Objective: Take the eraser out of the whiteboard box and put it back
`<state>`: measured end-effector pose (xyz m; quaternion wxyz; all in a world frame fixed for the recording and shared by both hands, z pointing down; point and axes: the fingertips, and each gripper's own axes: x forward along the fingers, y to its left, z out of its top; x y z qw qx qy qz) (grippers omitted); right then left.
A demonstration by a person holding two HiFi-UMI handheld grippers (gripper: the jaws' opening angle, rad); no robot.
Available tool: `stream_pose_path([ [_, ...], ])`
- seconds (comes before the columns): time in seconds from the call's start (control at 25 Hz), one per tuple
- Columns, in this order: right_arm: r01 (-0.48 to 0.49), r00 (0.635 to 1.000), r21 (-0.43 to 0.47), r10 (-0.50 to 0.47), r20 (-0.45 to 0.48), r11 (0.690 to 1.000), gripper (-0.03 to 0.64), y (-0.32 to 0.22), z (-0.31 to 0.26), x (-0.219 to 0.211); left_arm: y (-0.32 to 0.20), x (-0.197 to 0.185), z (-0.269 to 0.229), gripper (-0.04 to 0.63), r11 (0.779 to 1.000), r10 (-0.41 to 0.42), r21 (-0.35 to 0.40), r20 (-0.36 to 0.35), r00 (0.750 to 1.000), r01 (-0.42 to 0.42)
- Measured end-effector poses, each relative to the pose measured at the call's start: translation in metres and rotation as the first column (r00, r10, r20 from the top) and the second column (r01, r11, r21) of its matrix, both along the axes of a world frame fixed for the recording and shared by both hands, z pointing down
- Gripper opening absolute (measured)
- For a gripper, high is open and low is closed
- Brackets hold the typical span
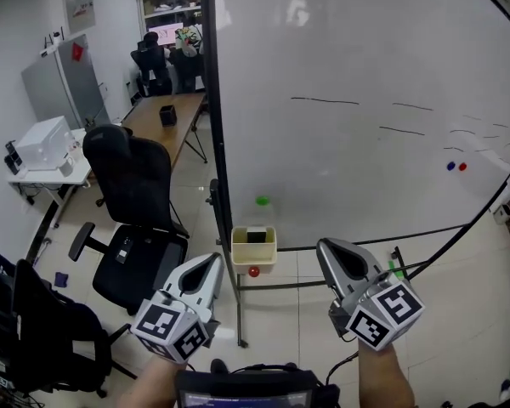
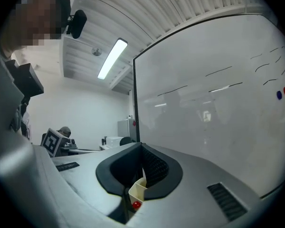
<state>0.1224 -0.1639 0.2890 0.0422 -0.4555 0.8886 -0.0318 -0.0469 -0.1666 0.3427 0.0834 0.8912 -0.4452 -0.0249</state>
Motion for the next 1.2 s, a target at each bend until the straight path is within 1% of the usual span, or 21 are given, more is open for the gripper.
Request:
stream_pose_path([
  [0.08,0.008,1.000,0.009,-0.008,-0.005,1.000,0.021,0.006,-0.003,0.011,0.007,0.013,-0.003,0.037,1.000,-0.003,0.005,0.000,1.000,0.003],
  [0.2,0.021,1.000,0.033,-0.021,0.011,0.999,0.021,0.010,-0.009,0.033,0.016,0.038,-0.003,0.037,1.000,-0.018,0.005,0.012,1.000,0.018],
  [0.28,0.045,0.999,0.048,-0.046,0.013,0.998,0.020,0.012,-0.013,0.045,0.021,0.056,0.000,0.037,1.000,-0.030,0.002,0.023,0.999,0.030],
  [0.4,0.095,0.995,0.034,-0.096,0.008,0.995,0.020,0.022,-0.008,0.059,0.034,0.078,0.004,0.037,0.998,-0.053,-0.014,0.024,0.998,0.053],
  [0.48,0.093,0.996,0.027,-0.093,0.013,0.995,0.020,0.027,-0.004,0.068,0.043,0.085,0.004,0.037,0.998,-0.056,-0.019,0.035,0.998,0.057],
  [0.6,0.076,0.996,0.017,-0.076,0.044,0.997,0.020,0.038,-0.002,0.073,0.060,0.083,0.001,0.037,0.998,-0.053,-0.016,0.048,0.997,0.054],
  [0.76,0.028,0.999,0.018,-0.028,0.030,0.999,0.020,0.060,-0.006,0.072,0.084,0.075,-0.010,0.037,0.999,-0.028,0.025,0.019,0.999,0.028],
  [0.96,-0.065,0.998,-0.002,0.065,0.018,0.998,0.020,0.094,-0.001,0.059,0.105,0.046,-0.011,0.037,0.999,0.029,0.036,-0.018,0.999,-0.029],
  [1.08,-0.109,0.994,0.004,0.109,0.000,0.994,0.020,0.115,-0.002,0.061,0.118,0.039,-0.007,0.037,0.999,0.049,0.026,-0.040,0.998,-0.048],
  [1.2,-0.135,0.991,0.001,0.135,-0.007,0.991,0.020,0.131,-0.005,0.074,0.133,0.046,-0.006,0.037,0.998,0.056,0.012,-0.047,0.997,-0.056],
])
